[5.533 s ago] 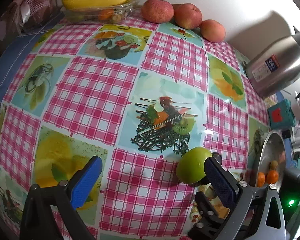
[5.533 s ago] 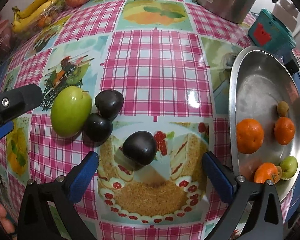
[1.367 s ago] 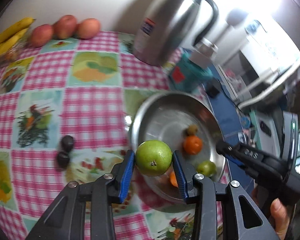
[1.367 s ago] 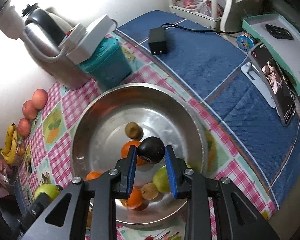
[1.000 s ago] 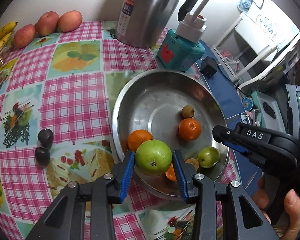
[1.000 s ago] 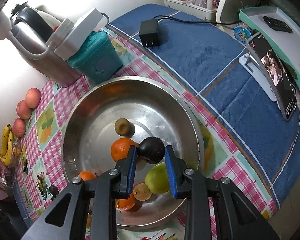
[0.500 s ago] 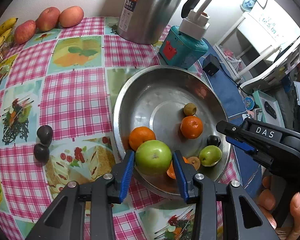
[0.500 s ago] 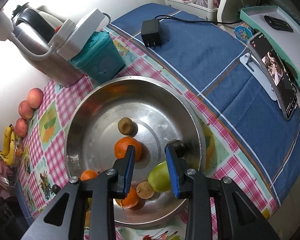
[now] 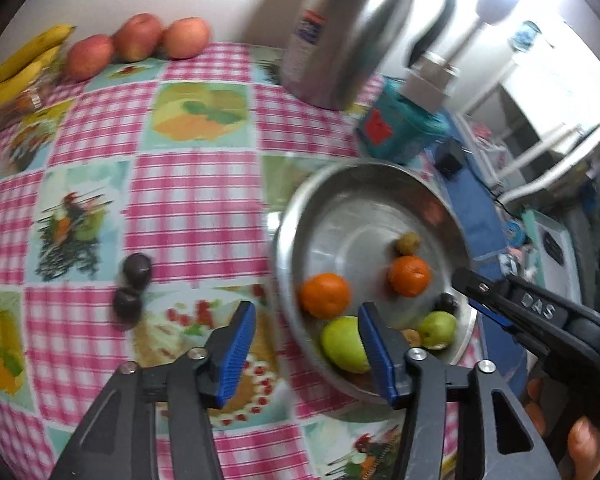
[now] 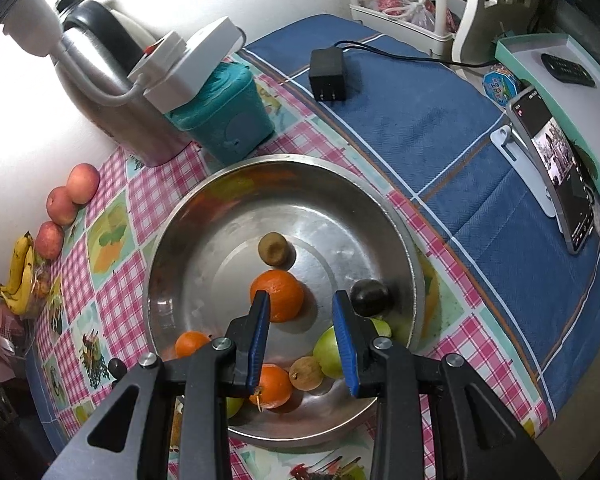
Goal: Organize fruits
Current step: 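Open the left tool to drop the apple into the bowl while the right tool releases its plum, then withdraw both open tools from the bowl toward the two remaining dark plums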
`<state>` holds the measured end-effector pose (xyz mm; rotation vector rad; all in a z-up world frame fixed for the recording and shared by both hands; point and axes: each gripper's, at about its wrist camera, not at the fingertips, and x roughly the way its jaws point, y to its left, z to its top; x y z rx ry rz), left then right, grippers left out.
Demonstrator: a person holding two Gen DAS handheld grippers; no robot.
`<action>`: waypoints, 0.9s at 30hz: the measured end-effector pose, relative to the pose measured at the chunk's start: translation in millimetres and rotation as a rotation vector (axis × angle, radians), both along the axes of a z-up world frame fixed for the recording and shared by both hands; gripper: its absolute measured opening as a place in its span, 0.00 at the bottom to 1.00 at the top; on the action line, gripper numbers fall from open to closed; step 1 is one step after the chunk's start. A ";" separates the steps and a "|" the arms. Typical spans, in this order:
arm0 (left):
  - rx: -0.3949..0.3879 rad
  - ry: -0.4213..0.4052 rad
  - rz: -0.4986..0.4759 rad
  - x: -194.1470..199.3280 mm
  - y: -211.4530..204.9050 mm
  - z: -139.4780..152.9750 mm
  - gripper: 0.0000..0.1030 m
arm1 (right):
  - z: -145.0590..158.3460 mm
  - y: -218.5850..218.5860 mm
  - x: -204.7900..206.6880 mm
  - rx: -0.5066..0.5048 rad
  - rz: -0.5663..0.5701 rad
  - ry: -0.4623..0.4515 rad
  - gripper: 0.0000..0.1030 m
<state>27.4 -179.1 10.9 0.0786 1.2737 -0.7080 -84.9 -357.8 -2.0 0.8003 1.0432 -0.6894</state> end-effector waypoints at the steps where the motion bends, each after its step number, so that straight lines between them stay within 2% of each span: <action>1: 0.013 -0.005 0.018 2.7 3.9 -0.2 0.58 | -0.3 2.2 1.8 -0.003 0.009 0.004 0.32; 5: 0.081 -0.038 0.095 17.8 24.9 -2.2 0.62 | -1.6 11.9 9.7 -0.016 0.046 0.024 0.32; 8: 0.104 -0.040 0.152 28.4 43.1 -2.6 0.63 | -1.5 21.5 16.8 -0.031 0.082 0.037 0.32; 13: 0.107 -0.044 0.227 43.6 71.5 1.3 0.65 | 2.2 41.7 33.1 -0.058 0.157 0.048 0.32; 17: 0.110 -0.060 0.274 52.5 90.4 6.6 0.71 | 6.6 57.9 45.1 -0.082 0.218 0.052 0.32; 24: 0.112 -0.091 0.310 58.6 107.5 19.0 0.75 | 13.2 81.6 57.3 -0.120 0.291 0.052 0.32; 27: 0.115 -0.090 0.314 59.2 109.4 18.8 0.76 | 12.7 87.8 59.7 -0.136 0.306 0.056 0.38</action>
